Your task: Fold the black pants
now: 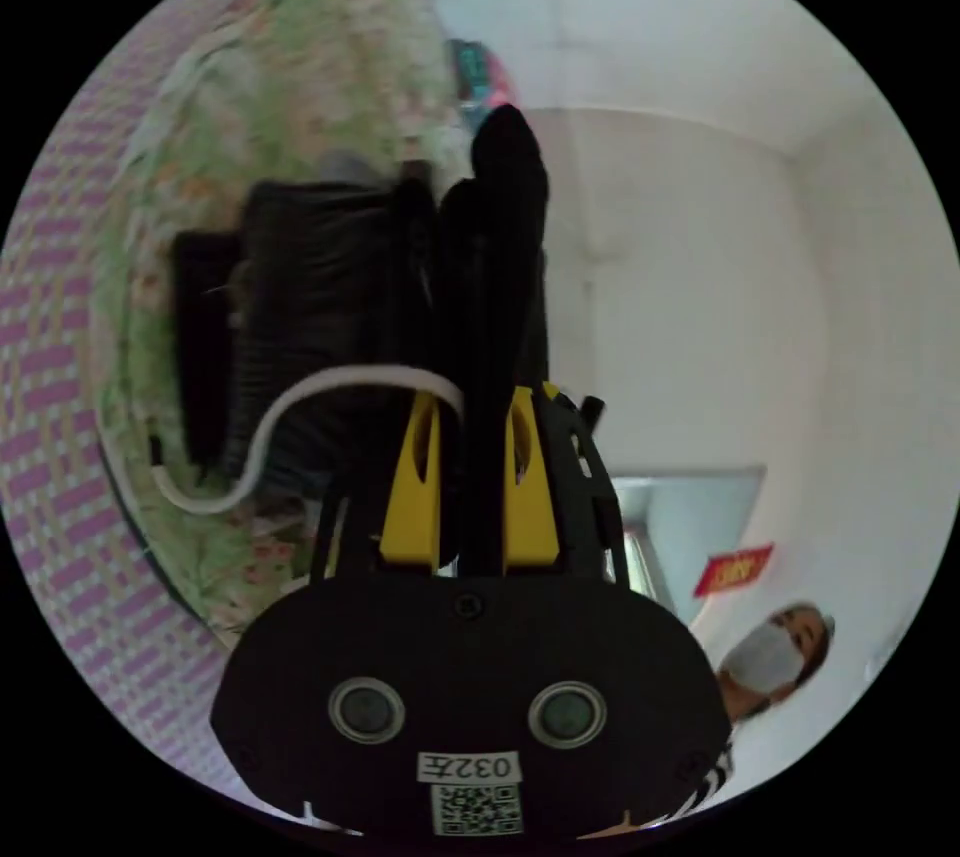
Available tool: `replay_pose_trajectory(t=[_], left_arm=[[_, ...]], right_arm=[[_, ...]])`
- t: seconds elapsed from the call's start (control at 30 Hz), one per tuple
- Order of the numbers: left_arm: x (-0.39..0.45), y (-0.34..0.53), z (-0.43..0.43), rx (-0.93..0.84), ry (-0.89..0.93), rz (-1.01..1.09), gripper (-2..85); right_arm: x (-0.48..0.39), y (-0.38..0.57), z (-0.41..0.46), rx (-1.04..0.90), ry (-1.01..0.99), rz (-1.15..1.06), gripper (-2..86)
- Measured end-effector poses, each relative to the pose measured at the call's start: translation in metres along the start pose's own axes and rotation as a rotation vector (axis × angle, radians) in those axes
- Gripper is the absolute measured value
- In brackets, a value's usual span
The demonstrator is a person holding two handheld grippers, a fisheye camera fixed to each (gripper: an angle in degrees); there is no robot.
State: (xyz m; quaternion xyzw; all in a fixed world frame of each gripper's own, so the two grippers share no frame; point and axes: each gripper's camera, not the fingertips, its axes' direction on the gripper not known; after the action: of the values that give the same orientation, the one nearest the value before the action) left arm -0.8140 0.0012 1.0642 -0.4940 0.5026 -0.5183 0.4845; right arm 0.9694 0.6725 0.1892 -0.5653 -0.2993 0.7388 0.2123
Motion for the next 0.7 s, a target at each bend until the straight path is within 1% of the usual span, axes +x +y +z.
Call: replay_pose_trajectory(t=[0.03, 0.07, 0.1, 0.13, 0.17, 0.3, 0.33, 0.4, 0.43, 0.5, 0.53, 0.6, 0.63, 0.67, 0.7], left_arm=[[-0.021, -0.001, 0.005, 0.002, 0.006, -0.04, 7.5], [-0.034, 0.003, 0.006, 0.031, 0.12, -0.044, 7.6], [-0.037, 0.005, 0.006, 0.043, 0.16, -0.046, 7.6], [-0.035, 0.01, 0.005, 0.044, 0.168, -0.03, 7.4], [-0.026, 0.013, 0.004, 0.026, 0.144, -0.003, 7.0], [0.014, 0.018, 0.002, -0.029, 0.064, 0.11, 6.7], [0.024, 0.019, 0.004, -0.042, 0.032, 0.161, 6.8], [0.02, 0.02, 0.01, -0.06, -0.035, 0.17, 7.2], [0.009, 0.022, 0.013, -0.063, -0.024, 0.147, 7.4], [-0.008, 0.028, 0.013, -0.052, 0.062, 0.114, 7.1], [-0.012, 0.036, 0.012, -0.025, 0.092, 0.108, 6.7], [-0.009, 0.052, 0.003, 0.021, 0.076, 0.111, 6.3], [-0.003, 0.065, -0.008, 0.068, 0.039, 0.135, 5.9], [0.008, 0.079, -0.022, 0.151, -0.032, 0.168, 4.6], [0.017, 0.085, -0.028, 0.201, -0.068, 0.196, 3.7]], right_arm=[[0.029, -0.005, 0.018, -0.047, 0.044, 0.093, 5.2], [0.05, -0.005, 0.031, -0.069, 0.024, 0.15, 5.1], [0.058, -0.005, 0.034, -0.065, -0.018, 0.167, 5.0], [0.066, -0.004, 0.033, -0.022, -0.106, 0.189, 4.9], [0.066, -0.006, 0.031, 0.002, -0.147, 0.186, 4.6], [0.037, -0.019, 0.012, 0.056, -0.104, 0.08, 4.1], [0.032, -0.023, 0.008, 0.072, -0.1, 0.081, 4.0], [0.034, -0.028, 0.012, 0.075, -0.08, 0.109, 4.0], [0.037, -0.033, 0.024, 0.027, -0.033, 0.127, 4.2], [0.042, -0.037, 0.04, -0.025, -0.039, 0.151, 4.8], [0.041, -0.039, 0.041, -0.017, -0.076, 0.155, 5.8], [0.033, -0.041, 0.03, 0.033, -0.048, 0.16, 7.1], [0.024, -0.041, 0.018, 0.096, -0.021, 0.142, 7.1], [0.013, -0.044, 0.007, 0.148, 0.01, 0.106, 6.5], [0.007, -0.047, 0.004, 0.167, 0.027, 0.081, 5.8]])
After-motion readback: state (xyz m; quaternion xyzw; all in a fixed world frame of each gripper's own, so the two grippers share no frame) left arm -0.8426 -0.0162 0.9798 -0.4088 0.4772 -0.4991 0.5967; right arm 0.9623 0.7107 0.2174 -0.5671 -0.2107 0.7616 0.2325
